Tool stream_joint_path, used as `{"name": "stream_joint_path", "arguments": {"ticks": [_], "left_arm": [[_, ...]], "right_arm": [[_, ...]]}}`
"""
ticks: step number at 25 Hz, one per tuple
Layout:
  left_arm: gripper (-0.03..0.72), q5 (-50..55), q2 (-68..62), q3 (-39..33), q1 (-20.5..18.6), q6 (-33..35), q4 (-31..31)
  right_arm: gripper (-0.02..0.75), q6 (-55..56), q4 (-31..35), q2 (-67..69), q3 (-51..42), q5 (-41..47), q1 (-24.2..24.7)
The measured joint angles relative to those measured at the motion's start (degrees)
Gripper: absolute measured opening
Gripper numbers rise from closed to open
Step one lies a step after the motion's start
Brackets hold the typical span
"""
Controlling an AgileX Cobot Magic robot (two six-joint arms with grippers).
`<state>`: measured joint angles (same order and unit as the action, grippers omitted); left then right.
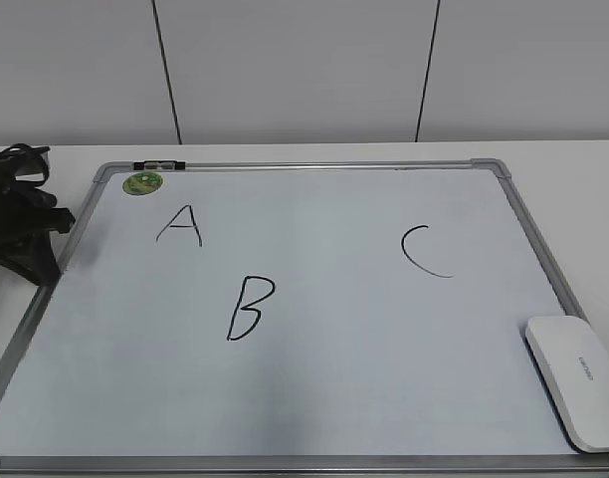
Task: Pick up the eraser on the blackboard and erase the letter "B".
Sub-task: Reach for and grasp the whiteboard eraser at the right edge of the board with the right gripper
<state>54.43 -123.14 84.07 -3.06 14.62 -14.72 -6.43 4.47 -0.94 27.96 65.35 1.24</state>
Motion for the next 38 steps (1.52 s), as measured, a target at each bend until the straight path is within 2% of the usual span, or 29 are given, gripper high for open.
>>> {"name": "stream_joint_path", "arguments": {"ticks": [38], "left_arm": [[0.034,0.15,-0.21,0.12,0.0,-0.03,-0.11]], "right_arm": [[0.587,0.0,0.53,4.03,1.4,-1.65,0.0]]}}
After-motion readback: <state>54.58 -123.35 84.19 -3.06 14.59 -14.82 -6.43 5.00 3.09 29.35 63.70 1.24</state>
